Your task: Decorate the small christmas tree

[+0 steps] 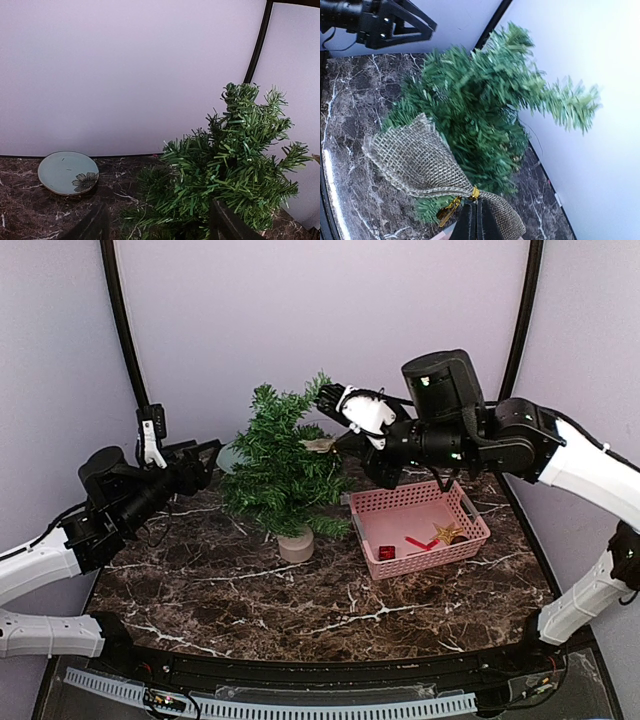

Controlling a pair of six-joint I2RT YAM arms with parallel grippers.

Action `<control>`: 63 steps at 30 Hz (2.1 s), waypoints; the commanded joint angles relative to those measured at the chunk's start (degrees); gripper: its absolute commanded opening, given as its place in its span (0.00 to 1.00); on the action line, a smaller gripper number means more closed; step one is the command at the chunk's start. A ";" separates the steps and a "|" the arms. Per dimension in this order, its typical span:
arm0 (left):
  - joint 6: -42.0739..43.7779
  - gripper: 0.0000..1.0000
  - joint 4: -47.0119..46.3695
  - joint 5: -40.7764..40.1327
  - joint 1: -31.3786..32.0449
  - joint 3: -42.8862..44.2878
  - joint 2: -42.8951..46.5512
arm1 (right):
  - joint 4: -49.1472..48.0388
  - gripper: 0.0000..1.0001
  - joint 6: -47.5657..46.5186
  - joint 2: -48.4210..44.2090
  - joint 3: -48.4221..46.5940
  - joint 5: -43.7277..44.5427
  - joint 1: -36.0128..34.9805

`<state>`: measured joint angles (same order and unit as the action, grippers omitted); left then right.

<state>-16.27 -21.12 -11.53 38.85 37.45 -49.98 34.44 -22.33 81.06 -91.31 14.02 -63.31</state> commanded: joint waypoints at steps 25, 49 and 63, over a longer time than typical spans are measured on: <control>-2.02 0.69 -0.18 2.29 -1.52 -2.82 2.77 | 2.59 0.00 16.88 26.68 -23.19 15.61 -11.15; -1.42 0.68 -0.13 1.51 -1.63 -2.82 2.13 | 0.99 0.12 21.71 30.43 -18.80 22.45 -7.96; -1.91 0.68 0.12 1.72 -1.76 -2.63 1.20 | -2.45 0.41 20.49 24.64 -15.67 17.11 -8.20</control>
<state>-18.17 -20.45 -9.69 37.45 34.72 -48.86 35.94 -1.67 110.54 -109.08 32.99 -71.61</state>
